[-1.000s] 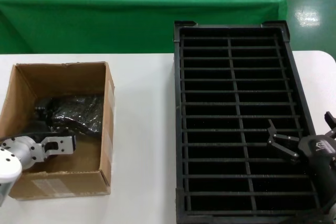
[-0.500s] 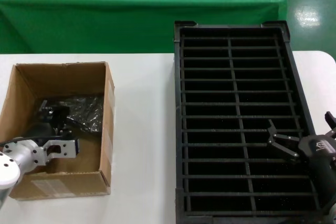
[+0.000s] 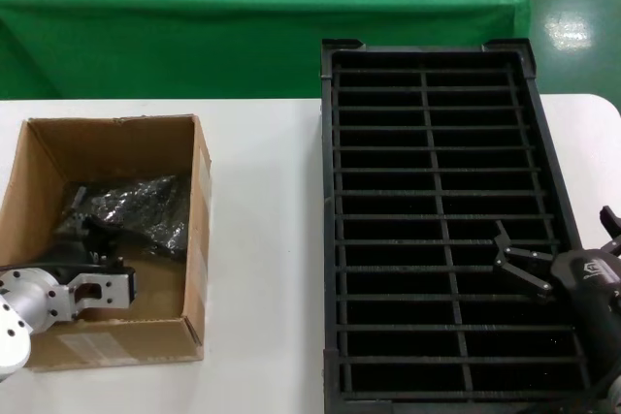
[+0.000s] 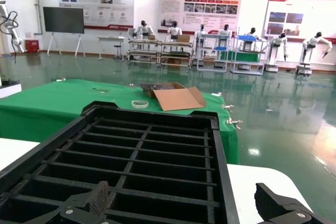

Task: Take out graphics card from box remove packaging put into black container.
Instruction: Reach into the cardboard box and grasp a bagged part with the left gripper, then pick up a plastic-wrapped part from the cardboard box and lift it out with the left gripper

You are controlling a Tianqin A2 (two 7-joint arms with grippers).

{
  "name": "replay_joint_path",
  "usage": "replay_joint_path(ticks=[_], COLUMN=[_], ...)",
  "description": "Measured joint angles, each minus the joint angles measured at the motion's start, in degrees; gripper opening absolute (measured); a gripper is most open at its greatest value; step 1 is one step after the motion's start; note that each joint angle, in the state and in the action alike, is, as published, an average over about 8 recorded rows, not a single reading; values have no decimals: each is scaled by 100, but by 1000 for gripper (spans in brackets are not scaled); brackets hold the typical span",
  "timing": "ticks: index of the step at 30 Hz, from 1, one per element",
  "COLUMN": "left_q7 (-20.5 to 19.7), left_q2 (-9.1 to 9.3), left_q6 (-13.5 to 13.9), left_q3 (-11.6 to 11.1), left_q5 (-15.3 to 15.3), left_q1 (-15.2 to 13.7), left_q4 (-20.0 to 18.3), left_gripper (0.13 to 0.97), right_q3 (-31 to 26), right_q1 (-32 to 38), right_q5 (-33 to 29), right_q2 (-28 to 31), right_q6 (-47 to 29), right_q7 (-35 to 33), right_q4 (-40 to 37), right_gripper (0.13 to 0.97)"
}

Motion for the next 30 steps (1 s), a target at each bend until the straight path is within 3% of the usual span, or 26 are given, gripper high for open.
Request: replay_joint_path(ticks=[11,17,21,26,30], left_q7=[-730,-1141,-1610,-2296,-2736], left_q2=[-92,-146,-198,-319,-430], left_q6=[68,150,442,1043,1440], left_q3=[-118,-382,-759,-1386,-1915], left_q5=[640,1028,1569,2344,2764], left_q1=[189,411,729,1348,1833], left_q4=[-384,-838,-1489,-2706,-3675], left_gripper=[139,139,139,139,139], right_q3=[0,0,0,0,0], right_q1=[0,0,0,0,0], right_q5=[0,0,0,0,0], right_q2=[0,0,0,0,0], right_q6=[0,0,0,0,0], right_q7=[0,0,0,0,0], right_q4=[0,0,0,0,0], right_gripper=[966,966,966,966,966])
